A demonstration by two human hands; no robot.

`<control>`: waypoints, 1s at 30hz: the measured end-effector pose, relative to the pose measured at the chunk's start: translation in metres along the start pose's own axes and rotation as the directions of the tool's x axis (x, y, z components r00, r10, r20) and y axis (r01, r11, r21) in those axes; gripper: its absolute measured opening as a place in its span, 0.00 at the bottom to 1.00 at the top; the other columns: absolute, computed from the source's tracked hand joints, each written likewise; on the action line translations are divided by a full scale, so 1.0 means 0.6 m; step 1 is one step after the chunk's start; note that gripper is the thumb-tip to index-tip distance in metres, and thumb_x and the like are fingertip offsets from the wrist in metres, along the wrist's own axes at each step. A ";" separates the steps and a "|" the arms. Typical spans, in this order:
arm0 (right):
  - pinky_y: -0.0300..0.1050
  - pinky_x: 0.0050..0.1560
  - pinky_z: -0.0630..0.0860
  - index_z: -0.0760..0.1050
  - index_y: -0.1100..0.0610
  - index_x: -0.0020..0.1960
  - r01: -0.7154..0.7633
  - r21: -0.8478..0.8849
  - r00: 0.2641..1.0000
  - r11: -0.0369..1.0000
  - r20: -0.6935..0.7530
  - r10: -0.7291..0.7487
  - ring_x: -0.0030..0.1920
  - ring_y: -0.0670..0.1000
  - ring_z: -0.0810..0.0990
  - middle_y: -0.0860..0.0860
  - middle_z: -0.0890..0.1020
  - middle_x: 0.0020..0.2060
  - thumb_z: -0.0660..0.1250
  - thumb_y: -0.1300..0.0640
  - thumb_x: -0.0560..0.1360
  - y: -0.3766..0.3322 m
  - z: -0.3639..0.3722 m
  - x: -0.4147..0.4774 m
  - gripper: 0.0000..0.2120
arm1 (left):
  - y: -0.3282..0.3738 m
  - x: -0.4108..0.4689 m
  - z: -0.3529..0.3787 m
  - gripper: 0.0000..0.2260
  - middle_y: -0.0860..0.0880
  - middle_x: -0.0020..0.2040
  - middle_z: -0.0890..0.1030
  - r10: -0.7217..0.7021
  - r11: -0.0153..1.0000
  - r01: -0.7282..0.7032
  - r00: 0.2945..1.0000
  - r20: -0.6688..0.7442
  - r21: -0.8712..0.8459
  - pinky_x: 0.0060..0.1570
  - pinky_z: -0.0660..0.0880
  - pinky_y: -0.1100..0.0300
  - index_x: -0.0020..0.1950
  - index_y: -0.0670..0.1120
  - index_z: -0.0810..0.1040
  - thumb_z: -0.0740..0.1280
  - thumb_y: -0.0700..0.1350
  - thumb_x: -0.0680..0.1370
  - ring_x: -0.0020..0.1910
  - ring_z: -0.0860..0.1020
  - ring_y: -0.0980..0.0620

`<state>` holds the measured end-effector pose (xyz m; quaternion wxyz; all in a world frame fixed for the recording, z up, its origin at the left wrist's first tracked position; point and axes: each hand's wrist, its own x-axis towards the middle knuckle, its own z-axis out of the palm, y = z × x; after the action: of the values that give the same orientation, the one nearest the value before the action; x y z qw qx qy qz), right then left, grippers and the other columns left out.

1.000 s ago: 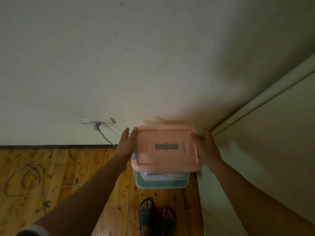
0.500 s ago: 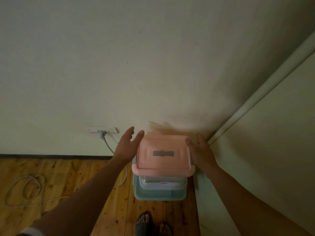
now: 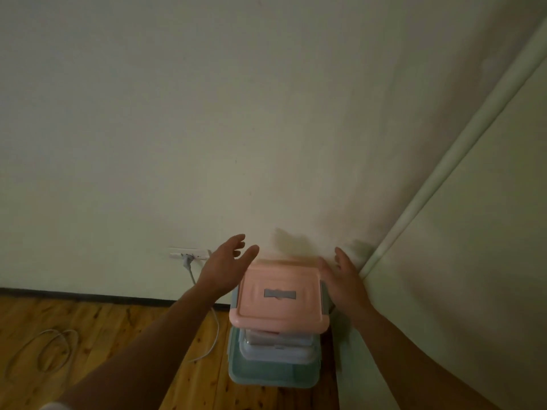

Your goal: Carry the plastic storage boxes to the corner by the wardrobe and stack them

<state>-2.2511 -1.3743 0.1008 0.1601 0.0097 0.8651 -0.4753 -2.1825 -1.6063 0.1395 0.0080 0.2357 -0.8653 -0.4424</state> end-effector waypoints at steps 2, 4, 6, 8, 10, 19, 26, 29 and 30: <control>0.54 0.71 0.62 0.56 0.51 0.77 0.008 0.016 1.000 1.000 -0.017 -0.007 0.73 0.53 0.64 0.52 0.63 0.75 0.61 0.38 0.76 -0.011 -0.010 -0.009 0.35 | 0.016 -0.005 -0.005 0.26 0.48 0.67 0.75 0.019 1.000 -0.019 1.000 0.011 -0.012 0.55 0.68 0.60 0.73 0.49 0.67 0.63 0.59 0.78 0.59 0.74 0.55; 0.54 0.71 0.63 0.56 0.50 0.77 0.014 0.016 0.999 1.000 -0.036 -0.013 0.72 0.52 0.65 0.51 0.64 0.75 0.61 0.38 0.76 -0.018 -0.017 -0.014 0.34 | 0.027 -0.008 -0.008 0.26 0.49 0.67 0.76 0.028 0.999 -0.027 0.999 0.027 -0.022 0.56 0.68 0.60 0.73 0.49 0.67 0.63 0.59 0.78 0.61 0.74 0.53; 0.54 0.71 0.63 0.57 0.50 0.77 0.018 0.031 0.998 0.999 -0.062 -0.016 0.72 0.52 0.65 0.51 0.65 0.74 0.62 0.38 0.76 -0.026 -0.024 -0.022 0.34 | 0.040 -0.012 -0.012 0.26 0.49 0.67 0.76 0.052 0.999 -0.052 0.997 0.051 -0.015 0.56 0.68 0.60 0.73 0.49 0.67 0.62 0.59 0.78 0.61 0.74 0.53; 0.54 0.71 0.64 0.57 0.50 0.77 0.027 0.040 0.996 0.999 -0.089 -0.023 0.72 0.52 0.66 0.51 0.65 0.74 0.62 0.39 0.76 -0.032 -0.030 -0.032 0.34 | 0.050 -0.016 -0.015 0.26 0.49 0.66 0.76 0.078 0.997 -0.077 0.994 0.073 -0.010 0.57 0.67 0.60 0.73 0.49 0.67 0.62 0.59 0.79 0.60 0.75 0.53; 0.54 0.70 0.64 0.57 0.50 0.77 0.036 0.042 0.993 0.998 -0.116 -0.031 0.71 0.52 0.67 0.51 0.65 0.74 0.62 0.39 0.76 -0.039 -0.033 -0.044 0.34 | 0.057 -0.019 -0.019 0.25 0.49 0.66 0.76 0.102 0.995 -0.102 0.991 0.091 -0.012 0.56 0.67 0.60 0.73 0.49 0.67 0.62 0.58 0.79 0.58 0.74 0.55; 0.50 0.69 0.65 0.57 0.48 0.76 0.053 0.041 0.957 0.998 -0.288 -0.039 0.70 0.48 0.67 0.48 0.64 0.74 0.62 0.36 0.75 -0.077 -0.018 -0.147 0.35 | 0.064 -0.032 -0.052 0.25 0.51 0.66 0.76 0.235 0.972 -0.233 0.936 0.263 -0.039 0.56 0.66 0.61 0.73 0.51 0.67 0.63 0.59 0.78 0.56 0.72 0.57; 0.55 0.67 0.69 0.59 0.50 0.76 0.011 0.091 0.879 0.996 -0.475 0.034 0.68 0.51 0.71 0.51 0.67 0.72 0.64 0.39 0.75 -0.093 0.008 -0.257 0.33 | 0.075 -0.064 -0.071 0.26 0.52 0.66 0.76 0.387 0.918 -0.387 0.821 0.420 -0.088 0.56 0.66 0.61 0.73 0.51 0.67 0.62 0.60 0.78 0.57 0.73 0.57; 0.51 0.67 0.68 0.59 0.50 0.76 -0.011 0.118 0.852 0.993 -0.519 0.071 0.68 0.49 0.70 0.49 0.66 0.73 0.64 0.39 0.75 -0.089 0.017 -0.310 0.33 | 0.084 -0.089 -0.063 0.25 0.52 0.65 0.76 0.424 0.897 -0.429 0.763 0.488 -0.109 0.56 0.67 0.61 0.73 0.51 0.67 0.62 0.59 0.78 0.58 0.73 0.56; 0.48 0.66 0.68 0.59 0.49 0.76 -0.018 0.118 0.843 0.993 -0.532 0.079 0.68 0.48 0.70 0.48 0.65 0.73 0.63 0.39 0.75 -0.083 0.018 -0.329 0.33 | 0.088 -0.102 -0.059 0.25 0.52 0.65 0.76 0.436 0.889 -0.442 0.739 0.514 -0.120 0.54 0.67 0.62 0.73 0.51 0.67 0.62 0.59 0.79 0.58 0.73 0.57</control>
<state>-2.0696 -1.3837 0.1929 -0.0763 0.1724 0.8477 -0.4958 -2.1411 -1.5817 0.2134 -0.1267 -0.1051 -0.8667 -0.4709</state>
